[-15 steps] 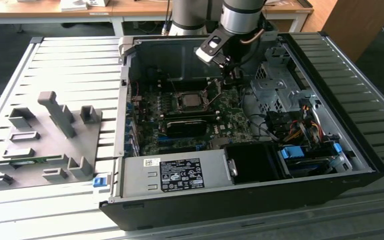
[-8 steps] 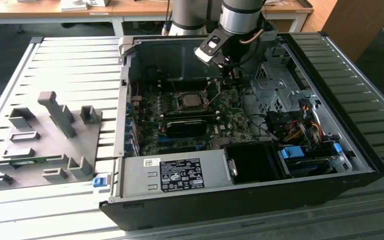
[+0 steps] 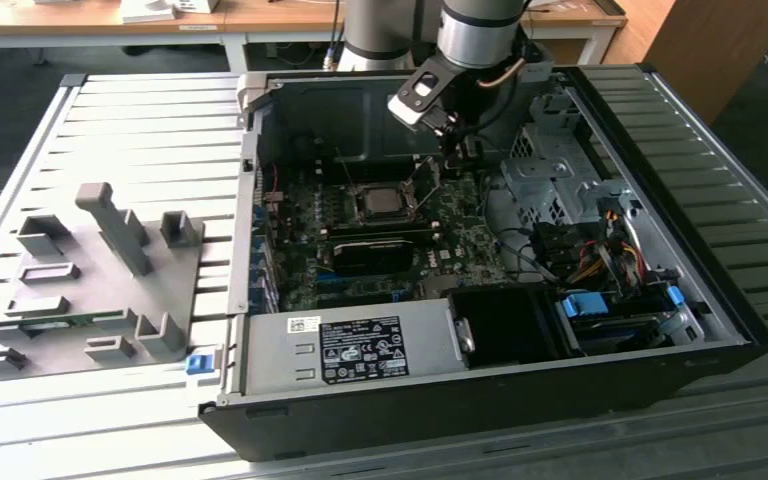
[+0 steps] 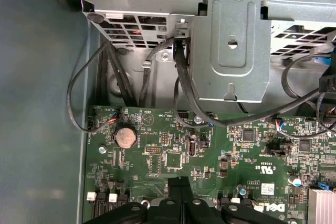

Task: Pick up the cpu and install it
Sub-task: 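Close the cpu cover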

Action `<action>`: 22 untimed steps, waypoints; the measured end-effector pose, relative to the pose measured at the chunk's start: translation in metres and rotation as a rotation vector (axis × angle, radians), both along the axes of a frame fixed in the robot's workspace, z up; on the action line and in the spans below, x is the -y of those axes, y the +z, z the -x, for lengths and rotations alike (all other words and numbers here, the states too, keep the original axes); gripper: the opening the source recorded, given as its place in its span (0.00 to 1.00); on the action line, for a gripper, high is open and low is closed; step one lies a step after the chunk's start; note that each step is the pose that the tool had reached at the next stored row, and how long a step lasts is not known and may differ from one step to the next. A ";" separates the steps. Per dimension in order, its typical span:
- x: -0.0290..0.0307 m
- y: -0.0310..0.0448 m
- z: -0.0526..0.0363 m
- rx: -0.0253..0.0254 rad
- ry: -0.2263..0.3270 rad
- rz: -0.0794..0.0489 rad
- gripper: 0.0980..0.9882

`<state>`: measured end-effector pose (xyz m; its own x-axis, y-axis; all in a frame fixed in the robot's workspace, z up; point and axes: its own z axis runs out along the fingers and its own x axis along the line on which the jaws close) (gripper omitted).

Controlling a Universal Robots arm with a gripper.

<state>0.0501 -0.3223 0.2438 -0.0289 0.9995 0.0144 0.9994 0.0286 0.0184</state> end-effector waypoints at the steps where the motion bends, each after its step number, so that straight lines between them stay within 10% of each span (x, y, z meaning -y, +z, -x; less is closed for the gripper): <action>1: 0.0000 0.0000 0.0003 0.0000 0.000 0.000 0.01; 22: 0.0000 -0.0009 0.0055 0.0000 0.000 0.000 0.01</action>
<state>0.0446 -0.3223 0.2430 -0.0289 0.9995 0.0143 0.9994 0.0286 0.0183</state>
